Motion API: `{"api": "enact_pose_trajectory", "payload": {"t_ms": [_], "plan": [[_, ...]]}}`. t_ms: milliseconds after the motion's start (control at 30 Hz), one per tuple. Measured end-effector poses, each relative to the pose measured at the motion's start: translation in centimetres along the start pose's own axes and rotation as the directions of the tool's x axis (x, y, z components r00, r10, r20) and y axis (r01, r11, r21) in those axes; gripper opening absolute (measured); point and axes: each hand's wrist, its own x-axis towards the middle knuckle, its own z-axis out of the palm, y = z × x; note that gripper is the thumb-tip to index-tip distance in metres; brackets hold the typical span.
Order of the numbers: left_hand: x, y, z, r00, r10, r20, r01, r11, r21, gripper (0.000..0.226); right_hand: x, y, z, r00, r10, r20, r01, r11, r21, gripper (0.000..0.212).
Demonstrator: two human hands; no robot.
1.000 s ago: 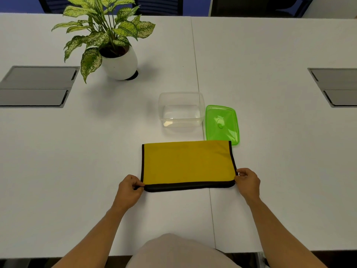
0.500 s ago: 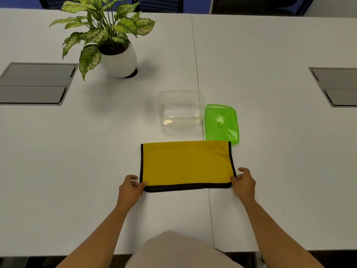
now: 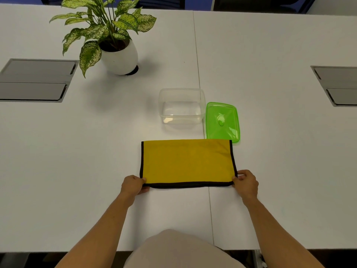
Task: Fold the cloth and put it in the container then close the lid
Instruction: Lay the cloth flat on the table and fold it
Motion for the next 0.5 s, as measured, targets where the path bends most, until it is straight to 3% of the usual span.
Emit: {"api": "enact_pose_trajectory", "payload": {"t_ms": [233,500], "plan": [[-0.3,-0.8,0.1,0.998,0.034,-0.058,-0.035,0.999,-0.014,0.014,-0.6,0.1,-0.2,0.999,0.032,-0.002,-0.031,0.996,0.088,0.021],[-1.6,-0.6,0.9,0.966,0.228,-0.121,-0.181,0.933,0.313,0.045,-1.0,-0.3,-0.1,0.994,-0.065,0.085,0.076,0.987,-0.138,0.050]]}}
